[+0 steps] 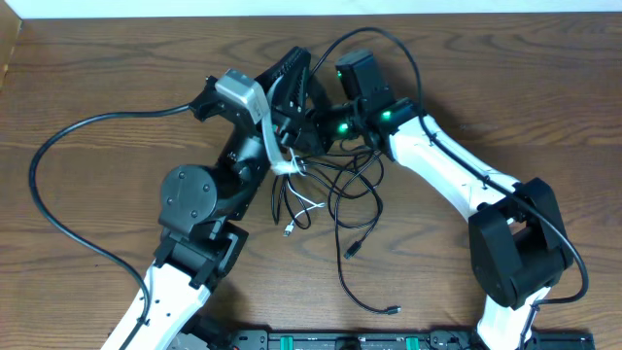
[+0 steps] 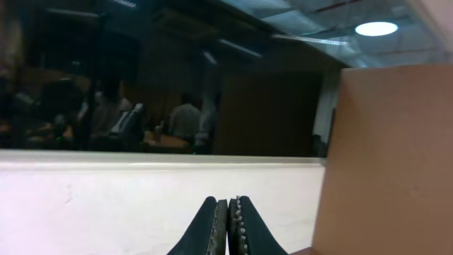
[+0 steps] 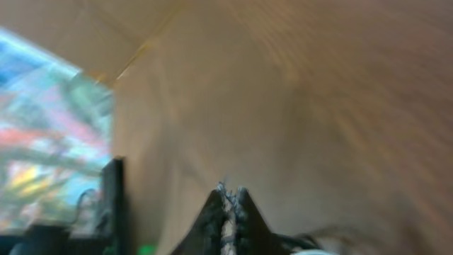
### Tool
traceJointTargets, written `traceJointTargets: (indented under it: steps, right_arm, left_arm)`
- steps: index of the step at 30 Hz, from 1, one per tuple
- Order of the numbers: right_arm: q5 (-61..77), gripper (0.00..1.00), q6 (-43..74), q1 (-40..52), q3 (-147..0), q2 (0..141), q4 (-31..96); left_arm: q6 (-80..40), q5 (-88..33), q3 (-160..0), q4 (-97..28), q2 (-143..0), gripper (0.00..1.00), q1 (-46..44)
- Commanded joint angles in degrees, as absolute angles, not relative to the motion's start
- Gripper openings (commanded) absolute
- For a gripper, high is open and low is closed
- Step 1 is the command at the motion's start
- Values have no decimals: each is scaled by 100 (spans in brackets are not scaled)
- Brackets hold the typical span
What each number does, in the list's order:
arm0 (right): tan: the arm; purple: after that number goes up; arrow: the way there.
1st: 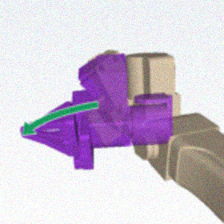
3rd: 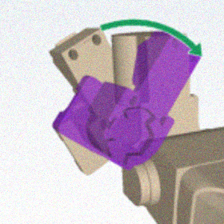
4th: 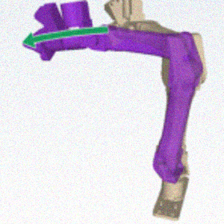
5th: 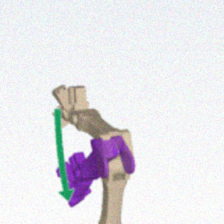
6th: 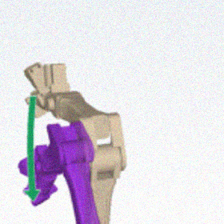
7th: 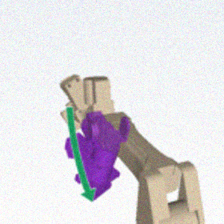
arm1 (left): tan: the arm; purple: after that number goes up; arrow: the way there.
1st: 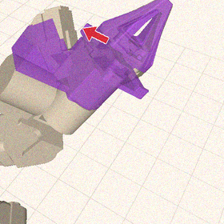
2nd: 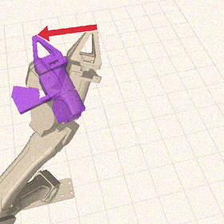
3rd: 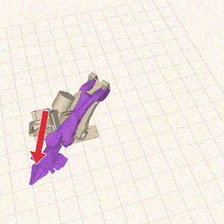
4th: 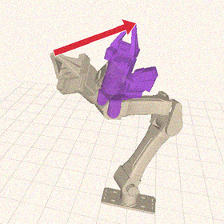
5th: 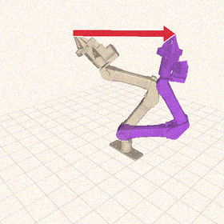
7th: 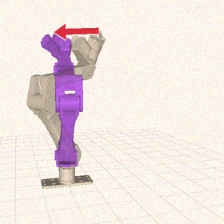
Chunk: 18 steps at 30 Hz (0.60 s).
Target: Untangle cables
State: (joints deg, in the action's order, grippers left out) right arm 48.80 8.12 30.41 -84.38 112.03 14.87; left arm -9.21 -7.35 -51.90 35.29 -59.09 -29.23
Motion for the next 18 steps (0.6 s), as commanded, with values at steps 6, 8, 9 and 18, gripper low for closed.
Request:
traceJointTargets:
  steps: [6, 8, 9, 18]
  right_arm:
    - [3811, 1, 919, 2379, -8508, 11187, 1756]
    - [3811, 1, 921, 2156, -8508, 11187, 1962]
    - [3813, 1, 921, 2078, -8508, 11187, 2051]
    - [3833, 1, 895, 1546, -8508, 10965, 2685]
  left_arm:
    - [-947, -1026, -5210, 3216, -5557, 8, -2904]
    - [-836, -1022, -5210, 3098, -5522, 8, -2904]
    - [-762, -985, -5210, 3033, -5511, 8, -2904]
    - [-467, -939, -5210, 1973, -5505, 7, -2899]
